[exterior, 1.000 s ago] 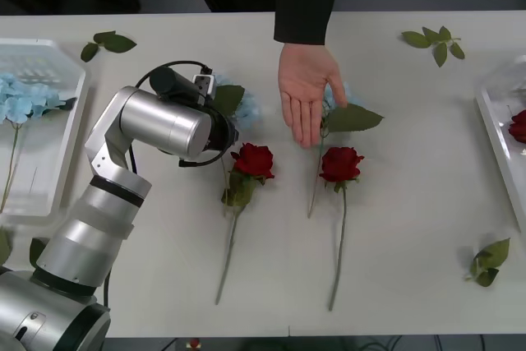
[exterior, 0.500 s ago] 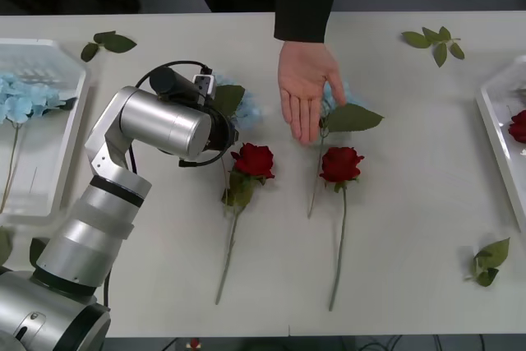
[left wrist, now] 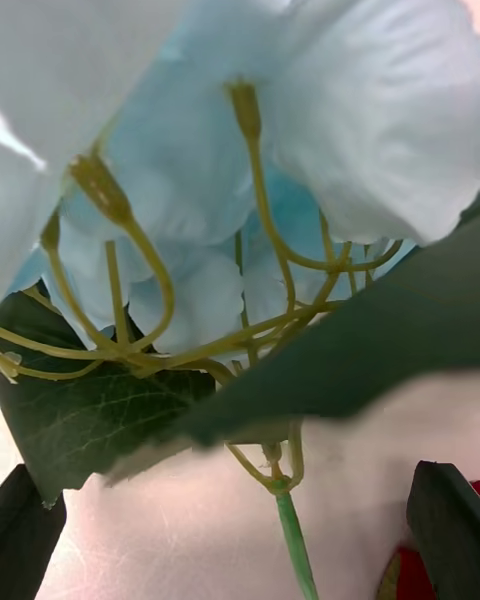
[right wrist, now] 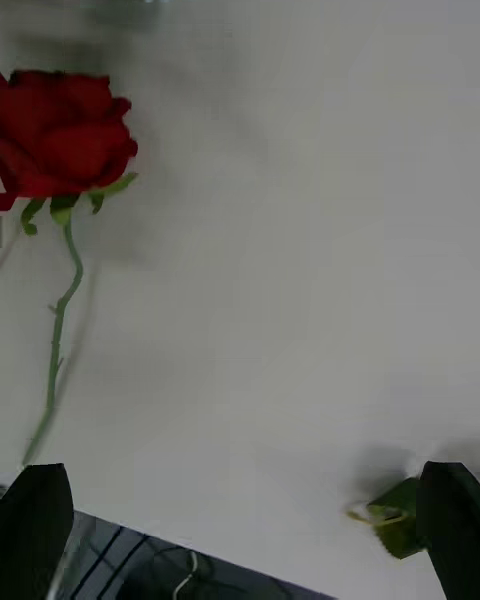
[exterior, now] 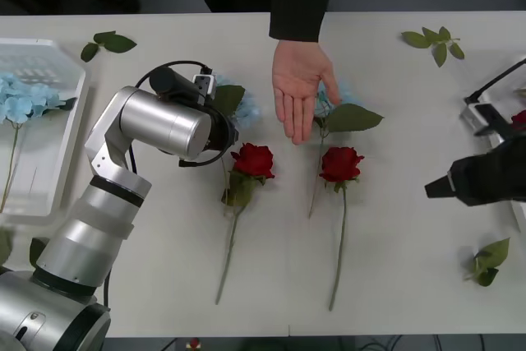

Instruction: Place the red flowers into the right box and the blue flowers into the left box. If a person shows an open palm, hand one flower to the person first, then continue sorting.

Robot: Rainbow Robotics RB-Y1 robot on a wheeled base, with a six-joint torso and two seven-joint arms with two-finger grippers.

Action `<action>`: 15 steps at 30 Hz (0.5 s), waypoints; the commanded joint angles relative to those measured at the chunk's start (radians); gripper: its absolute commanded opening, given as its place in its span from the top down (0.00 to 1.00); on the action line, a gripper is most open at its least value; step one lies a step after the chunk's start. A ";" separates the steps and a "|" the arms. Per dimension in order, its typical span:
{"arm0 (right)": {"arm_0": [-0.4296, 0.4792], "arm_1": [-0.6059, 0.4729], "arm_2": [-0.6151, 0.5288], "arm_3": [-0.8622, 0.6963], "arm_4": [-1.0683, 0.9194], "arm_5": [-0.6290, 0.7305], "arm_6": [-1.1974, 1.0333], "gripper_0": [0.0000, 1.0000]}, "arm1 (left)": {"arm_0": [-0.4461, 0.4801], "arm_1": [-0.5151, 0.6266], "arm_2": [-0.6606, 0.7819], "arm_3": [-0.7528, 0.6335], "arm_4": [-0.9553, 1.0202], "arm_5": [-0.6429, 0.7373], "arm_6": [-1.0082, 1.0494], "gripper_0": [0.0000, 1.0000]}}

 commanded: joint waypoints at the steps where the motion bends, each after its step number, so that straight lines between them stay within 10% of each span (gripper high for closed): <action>1: -0.009 0.067 0.076 -0.053 0.089 -0.019 -0.093 0.00 | -0.027 0.006 0.011 -0.019 0.007 -0.005 0.004 0.00; 15: -0.025 0.179 0.461 -0.053 0.502 -0.175 -0.297 0.00 | -0.027 0.006 0.011 -0.019 0.007 -0.003 0.004 0.00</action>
